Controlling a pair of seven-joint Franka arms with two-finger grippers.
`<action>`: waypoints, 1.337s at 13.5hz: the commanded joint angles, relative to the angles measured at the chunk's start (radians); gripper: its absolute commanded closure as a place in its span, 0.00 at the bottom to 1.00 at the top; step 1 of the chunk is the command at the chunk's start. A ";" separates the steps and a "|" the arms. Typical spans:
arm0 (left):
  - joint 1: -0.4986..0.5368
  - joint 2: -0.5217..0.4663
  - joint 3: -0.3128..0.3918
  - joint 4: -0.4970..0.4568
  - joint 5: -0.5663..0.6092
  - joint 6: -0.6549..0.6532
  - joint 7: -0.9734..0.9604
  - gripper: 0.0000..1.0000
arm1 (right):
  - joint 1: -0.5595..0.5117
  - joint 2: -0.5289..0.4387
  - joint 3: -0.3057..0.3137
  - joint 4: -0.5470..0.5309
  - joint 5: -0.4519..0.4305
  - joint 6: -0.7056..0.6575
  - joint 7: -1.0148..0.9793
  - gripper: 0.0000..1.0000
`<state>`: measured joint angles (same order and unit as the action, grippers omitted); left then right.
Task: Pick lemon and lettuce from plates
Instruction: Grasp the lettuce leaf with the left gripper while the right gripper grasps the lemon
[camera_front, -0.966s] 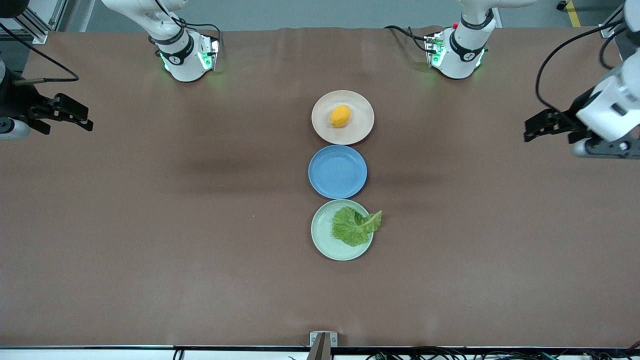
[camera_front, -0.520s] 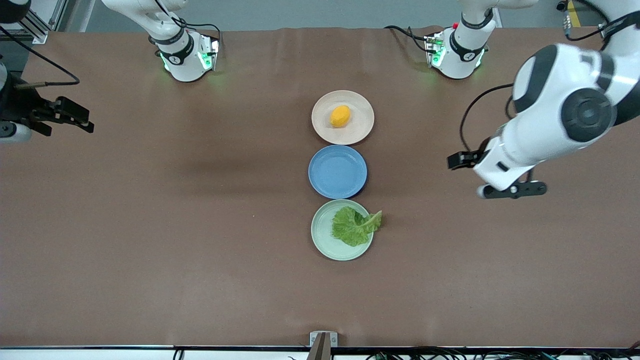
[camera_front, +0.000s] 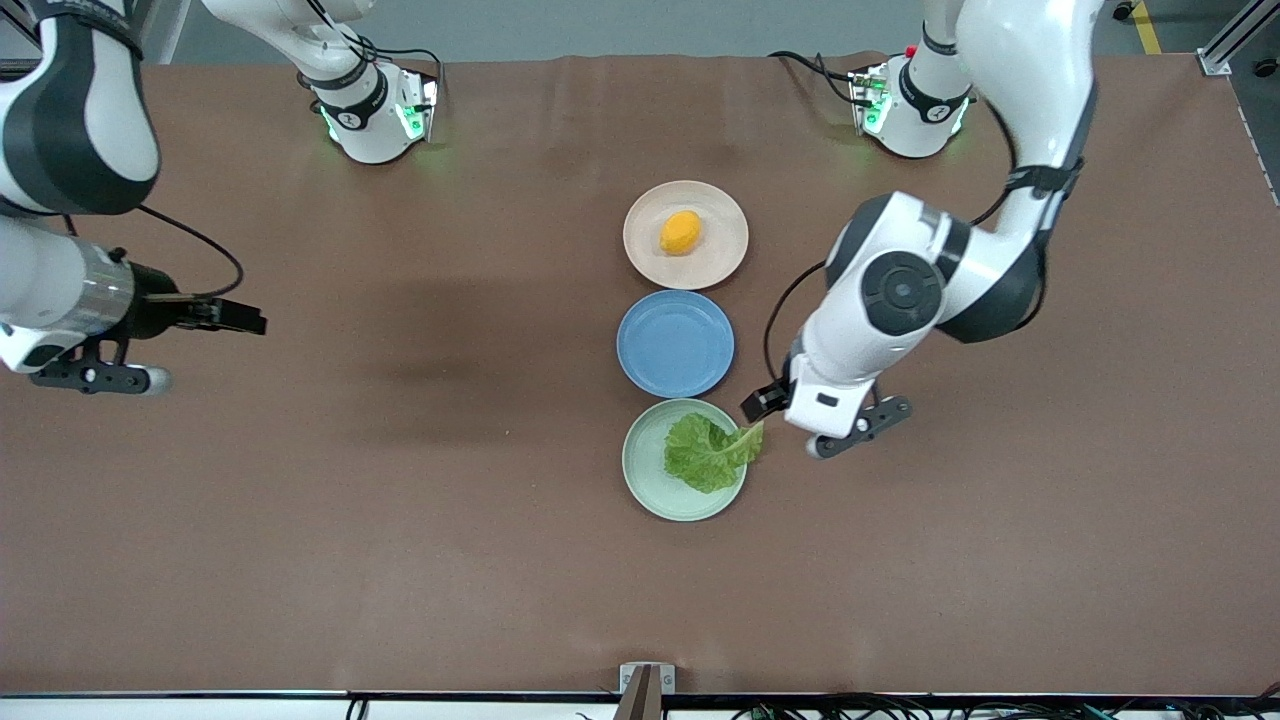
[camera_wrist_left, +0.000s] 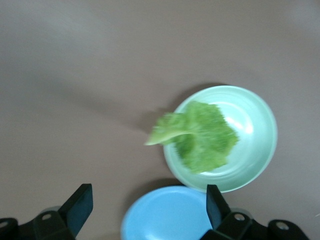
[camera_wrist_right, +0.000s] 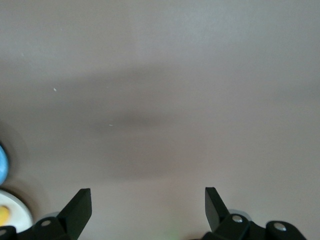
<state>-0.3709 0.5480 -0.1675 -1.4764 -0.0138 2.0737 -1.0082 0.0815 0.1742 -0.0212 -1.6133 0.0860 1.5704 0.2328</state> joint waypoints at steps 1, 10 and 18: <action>-0.045 0.102 0.016 0.067 -0.006 0.113 -0.136 0.00 | 0.145 -0.041 0.001 -0.029 0.014 0.003 0.300 0.00; -0.100 0.263 0.023 0.113 -0.003 0.296 -0.509 0.00 | 0.713 -0.088 0.004 -0.336 0.031 0.460 1.075 0.00; -0.123 0.325 0.034 0.107 0.064 0.319 -0.509 0.01 | 0.998 0.155 0.003 -0.372 -0.067 0.808 1.437 0.00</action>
<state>-0.4793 0.8553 -0.1465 -1.3910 0.0248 2.3926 -1.4973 1.0369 0.2693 -0.0024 -1.9909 0.0754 2.3159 1.6018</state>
